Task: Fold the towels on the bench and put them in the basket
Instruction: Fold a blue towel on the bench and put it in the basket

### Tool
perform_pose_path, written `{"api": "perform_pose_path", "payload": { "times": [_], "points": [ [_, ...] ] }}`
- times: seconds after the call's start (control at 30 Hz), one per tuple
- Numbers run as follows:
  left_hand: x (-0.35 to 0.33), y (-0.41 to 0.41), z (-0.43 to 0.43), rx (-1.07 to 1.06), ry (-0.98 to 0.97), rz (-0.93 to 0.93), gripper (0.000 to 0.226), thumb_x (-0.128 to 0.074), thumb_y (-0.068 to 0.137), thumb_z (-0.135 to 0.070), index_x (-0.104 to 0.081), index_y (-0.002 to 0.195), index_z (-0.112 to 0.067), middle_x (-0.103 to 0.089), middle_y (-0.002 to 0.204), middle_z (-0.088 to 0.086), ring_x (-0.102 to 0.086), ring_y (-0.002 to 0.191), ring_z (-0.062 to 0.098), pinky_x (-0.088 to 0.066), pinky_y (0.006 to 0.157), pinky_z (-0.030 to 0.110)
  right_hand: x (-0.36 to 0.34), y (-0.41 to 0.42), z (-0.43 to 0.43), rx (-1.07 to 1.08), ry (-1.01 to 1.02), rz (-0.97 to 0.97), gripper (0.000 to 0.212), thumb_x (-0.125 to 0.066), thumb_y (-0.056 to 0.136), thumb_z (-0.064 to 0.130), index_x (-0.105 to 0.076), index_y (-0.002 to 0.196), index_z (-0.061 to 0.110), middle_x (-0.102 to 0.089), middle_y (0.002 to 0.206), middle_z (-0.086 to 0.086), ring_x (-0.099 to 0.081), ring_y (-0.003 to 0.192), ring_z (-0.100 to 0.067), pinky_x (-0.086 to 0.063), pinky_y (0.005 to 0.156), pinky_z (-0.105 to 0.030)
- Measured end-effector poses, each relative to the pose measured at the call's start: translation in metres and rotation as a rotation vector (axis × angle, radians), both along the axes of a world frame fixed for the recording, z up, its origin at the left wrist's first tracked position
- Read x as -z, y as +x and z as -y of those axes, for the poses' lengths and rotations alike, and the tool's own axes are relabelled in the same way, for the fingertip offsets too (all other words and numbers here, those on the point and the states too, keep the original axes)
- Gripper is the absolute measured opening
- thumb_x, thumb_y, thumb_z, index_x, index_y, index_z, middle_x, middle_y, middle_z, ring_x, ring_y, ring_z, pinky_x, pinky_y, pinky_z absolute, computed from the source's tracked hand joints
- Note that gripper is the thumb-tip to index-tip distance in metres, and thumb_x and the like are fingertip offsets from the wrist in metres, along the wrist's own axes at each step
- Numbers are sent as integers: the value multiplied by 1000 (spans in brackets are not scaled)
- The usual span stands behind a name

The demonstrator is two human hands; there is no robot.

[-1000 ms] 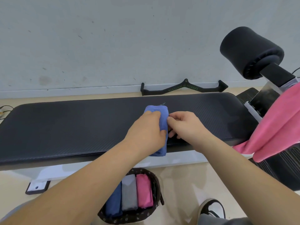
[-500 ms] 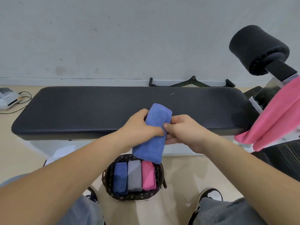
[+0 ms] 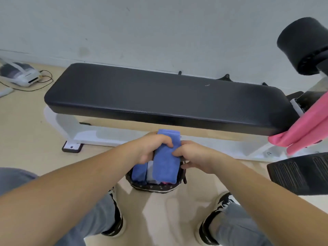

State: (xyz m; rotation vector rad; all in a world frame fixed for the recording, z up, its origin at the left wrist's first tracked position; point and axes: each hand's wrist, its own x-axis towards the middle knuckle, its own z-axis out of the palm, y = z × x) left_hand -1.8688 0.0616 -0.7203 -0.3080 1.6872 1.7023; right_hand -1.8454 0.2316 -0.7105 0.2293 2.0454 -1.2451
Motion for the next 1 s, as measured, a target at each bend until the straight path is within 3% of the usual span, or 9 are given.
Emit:
{"api": "perform_pose_path", "payload": {
  "times": [0.1, 0.2, 0.33, 0.5, 0.63, 0.7, 0.77, 0.9, 1.0],
  "points": [
    [42, -1, 8, -121, 14, 56, 51, -65, 69, -10, -77, 117, -22, -77, 114, 16, -74, 106, 32, -61, 91, 46, 45, 6, 11, 32, -65, 69, 38, -68, 82, 23, -66, 120, 24, -75, 118, -3, -69, 115, -25, -52, 106, -49],
    [84, -5, 18, -209, 8, 90, 57, -68, 58, -14, -77, 114, -21, -76, 111, 20, -74, 101, 36, -61, 89, 51, 96, 13, 21, 112, -157, 126, 37, -73, 90, 20, -65, 126, 22, -77, 115, 2, -73, 107, -18, -57, 100, -42],
    [123, -20, 33, -278, -4, 167, 21, -65, 71, -8, -80, 83, -15, -77, 88, 12, -73, 77, 25, -58, 70, 35, 148, 2, 36, 186, -265, 168, 53, -82, 78, 27, -64, 126, 15, -77, 115, -6, -73, 109, -25, -53, 105, -49],
    [169, -45, 53, -261, -21, 183, 51, -67, 60, -13, -79, 110, -12, -78, 110, 14, -75, 102, 30, -59, 97, 43, 192, -20, 54, 182, -282, 277, 56, -82, 77, 19, -60, 128, 10, -75, 119, -12, -73, 109, -29, -56, 101, -48],
    [196, -51, 61, -212, -269, 91, 34, -67, 73, -3, -74, 104, -15, -76, 93, 8, -71, 88, 27, -62, 79, 42, 231, -32, 71, 227, -95, 281, 35, -70, 87, 2, -62, 120, 11, -72, 115, -14, -72, 104, -31, -62, 86, -41],
    [213, -49, 64, -161, -441, 8, 40, -72, 78, -6, -60, 115, -17, -68, 102, 4, -65, 90, 20, -55, 70, 31, 248, -35, 82, 264, -22, 280, 30, -65, 89, -4, -63, 116, 8, -69, 105, -11, -69, 94, -28, -60, 76, -39],
    [225, -45, 67, -76, -607, -145, 48, -71, 79, -10, -53, 123, -18, -63, 111, 2, -64, 99, 22, -54, 76, 31, 261, -36, 95, 333, -63, 312, 24, -63, 91, -7, -64, 108, 9, -70, 103, -12, -70, 95, -32, -62, 76, -43],
    [230, -34, 64, 410, -1199, -557, 56, -62, 86, -14, -43, 138, -16, -44, 136, 4, -51, 119, 26, -48, 82, 34, 276, -38, 112, 431, -167, 376, 27, -54, 92, -12, -64, 99, 12, -72, 90, -10, -69, 76, -25, -61, 66, -38],
    [237, -29, 55, 704, -1200, -719, 61, -67, 84, -21, -45, 140, -13, -40, 145, 5, -45, 124, 26, -46, 84, 34, 280, -39, 110, 333, -120, 380, 26, -50, 94, -3, -63, 108, 14, -72, 84, -5, -68, 72, -17, -61, 66, -31]
  ]
}}
